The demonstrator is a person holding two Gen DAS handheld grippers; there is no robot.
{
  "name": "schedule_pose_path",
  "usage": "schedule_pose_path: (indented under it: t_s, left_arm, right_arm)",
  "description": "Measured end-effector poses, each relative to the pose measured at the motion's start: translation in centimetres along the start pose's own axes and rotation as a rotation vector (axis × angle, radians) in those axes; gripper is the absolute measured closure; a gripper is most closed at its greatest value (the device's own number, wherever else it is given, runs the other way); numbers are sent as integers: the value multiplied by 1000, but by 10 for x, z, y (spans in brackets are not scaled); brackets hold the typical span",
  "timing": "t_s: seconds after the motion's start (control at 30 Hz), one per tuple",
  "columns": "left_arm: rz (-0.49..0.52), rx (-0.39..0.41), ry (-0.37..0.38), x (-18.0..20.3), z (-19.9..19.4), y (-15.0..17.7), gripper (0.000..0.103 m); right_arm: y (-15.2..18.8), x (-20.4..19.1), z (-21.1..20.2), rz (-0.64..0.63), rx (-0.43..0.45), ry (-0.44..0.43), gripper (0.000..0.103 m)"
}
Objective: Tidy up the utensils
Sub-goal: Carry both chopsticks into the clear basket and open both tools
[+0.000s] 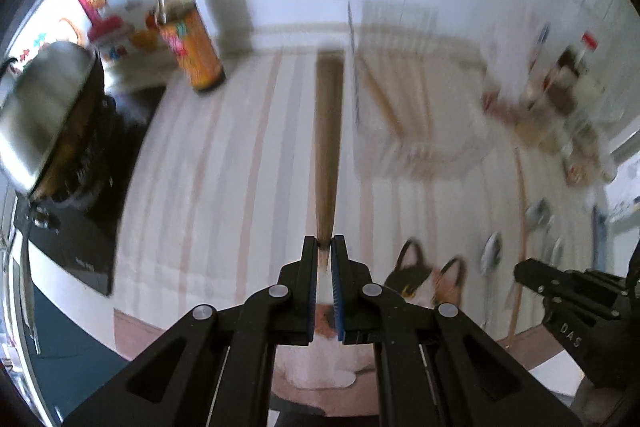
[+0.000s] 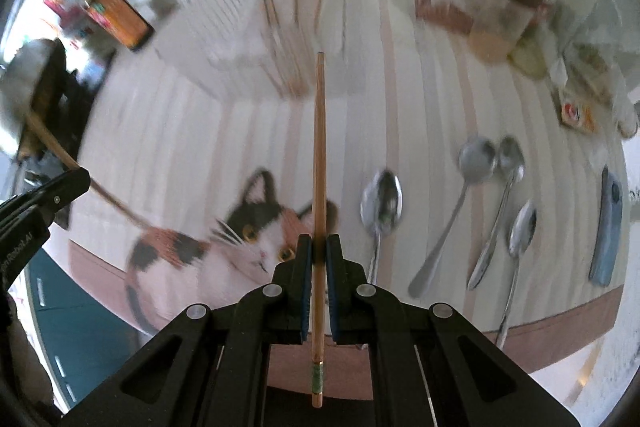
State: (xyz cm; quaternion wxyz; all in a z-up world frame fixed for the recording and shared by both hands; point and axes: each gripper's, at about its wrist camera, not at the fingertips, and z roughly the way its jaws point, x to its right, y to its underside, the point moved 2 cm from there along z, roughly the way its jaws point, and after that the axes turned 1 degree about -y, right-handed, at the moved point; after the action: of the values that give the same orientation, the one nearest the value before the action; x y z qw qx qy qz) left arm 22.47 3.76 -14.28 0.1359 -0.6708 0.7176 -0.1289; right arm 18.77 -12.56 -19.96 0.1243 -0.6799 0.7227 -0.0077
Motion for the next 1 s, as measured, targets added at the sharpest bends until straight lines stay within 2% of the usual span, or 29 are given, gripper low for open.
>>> schedule_pose_path:
  t_s: [0.27, 0.5, 0.63, 0.73, 0.9, 1.0]
  left_arm:
    - [5, 115, 65, 17, -43, -64, 99]
    - [19, 115, 101, 27, -33, -127, 99]
    - [0, 56, 127, 30, -9, -166, 99]
    - [-14, -17, 154, 30, 17, -188, 99]
    - [-15, -188, 214, 31, 71, -204, 98]
    - [-20, -233, 207, 33, 88, -202, 97]
  right_arm:
    - [-61, -11, -62, -7, 116, -119, 96]
    - [-134, -12, -87, 5, 191, -157, 96]
    - [-183, -12, -82, 15, 201, -152, 96]
    - [-218, -12, -69, 26, 182, -147, 96]
    - [-258, -9, -29, 52, 106, -131, 96]
    - [-265, -7, -4, 54, 57, -114, 96]
